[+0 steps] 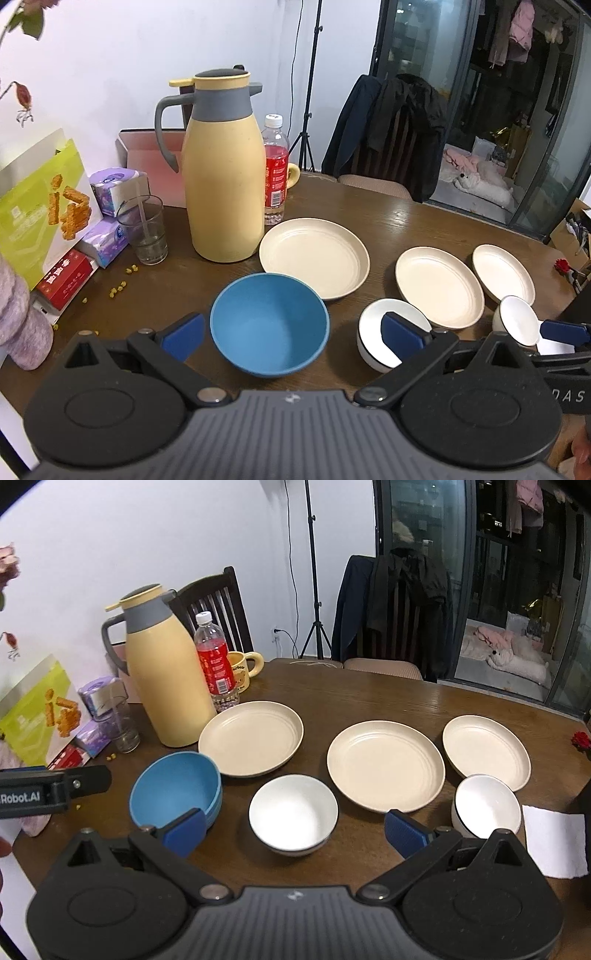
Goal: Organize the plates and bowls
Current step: 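Move both grippers toward the cream plate beside the yellow thermos, then close the left gripper on the cream plate rim while the right gripper also closes on it, then lift the cream plate with both grippers and carry it away from the thermos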
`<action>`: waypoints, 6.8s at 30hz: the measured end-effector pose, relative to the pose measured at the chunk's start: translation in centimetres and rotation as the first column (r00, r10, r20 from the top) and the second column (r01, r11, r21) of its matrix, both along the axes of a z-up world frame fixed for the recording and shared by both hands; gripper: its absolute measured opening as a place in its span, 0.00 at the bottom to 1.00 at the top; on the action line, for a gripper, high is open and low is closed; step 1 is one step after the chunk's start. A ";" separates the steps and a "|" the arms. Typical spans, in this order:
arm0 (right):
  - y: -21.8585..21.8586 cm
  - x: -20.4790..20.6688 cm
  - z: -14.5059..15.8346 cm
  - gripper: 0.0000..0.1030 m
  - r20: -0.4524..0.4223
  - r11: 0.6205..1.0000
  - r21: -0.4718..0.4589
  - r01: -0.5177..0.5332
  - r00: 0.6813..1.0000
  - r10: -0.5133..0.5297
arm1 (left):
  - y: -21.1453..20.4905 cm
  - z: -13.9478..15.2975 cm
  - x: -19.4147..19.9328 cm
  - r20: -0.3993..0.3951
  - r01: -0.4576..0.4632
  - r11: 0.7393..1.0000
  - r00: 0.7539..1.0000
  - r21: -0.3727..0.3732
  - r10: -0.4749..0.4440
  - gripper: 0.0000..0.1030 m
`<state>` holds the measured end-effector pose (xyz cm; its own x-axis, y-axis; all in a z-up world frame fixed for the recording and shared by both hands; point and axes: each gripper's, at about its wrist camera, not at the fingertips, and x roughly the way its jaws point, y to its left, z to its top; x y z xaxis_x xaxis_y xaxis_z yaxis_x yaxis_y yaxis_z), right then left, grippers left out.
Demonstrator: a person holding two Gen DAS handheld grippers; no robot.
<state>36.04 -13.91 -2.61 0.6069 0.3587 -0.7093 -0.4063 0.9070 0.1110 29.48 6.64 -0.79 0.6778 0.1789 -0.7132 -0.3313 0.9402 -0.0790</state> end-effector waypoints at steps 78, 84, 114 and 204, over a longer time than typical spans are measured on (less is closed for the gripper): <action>11.6 29.9 -18.5 0.40 -0.353 1.000 -0.001 0.004 0.935 -0.004 | 14.4 -18.4 24.8 -0.397 -0.262 0.938 0.905 -0.229 0.156 0.49; 11.5 30.1 -18.6 0.27 -0.352 1.000 0.009 0.005 0.936 -0.001 | 14.3 -18.8 25.0 -0.407 -0.263 0.936 0.901 -0.234 0.151 0.39; 12.3 28.8 -17.4 0.08 -0.288 1.000 -0.010 -0.028 0.957 0.024 | 12.3 -18.3 25.5 -0.361 -0.175 0.968 0.927 -0.179 0.101 0.11; 3.2 6.5 -2.0 0.09 -0.048 0.993 0.077 -0.086 0.995 0.090 | 4.2 -2.7 1.7 -0.075 -0.175 0.980 0.983 -0.099 0.168 0.11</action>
<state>42.57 -10.70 -4.60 0.5337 0.4621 -0.7082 -0.4762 0.8563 0.1998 31.16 10.88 -3.52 0.5948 0.2100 -0.7760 -0.4943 0.8568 -0.1470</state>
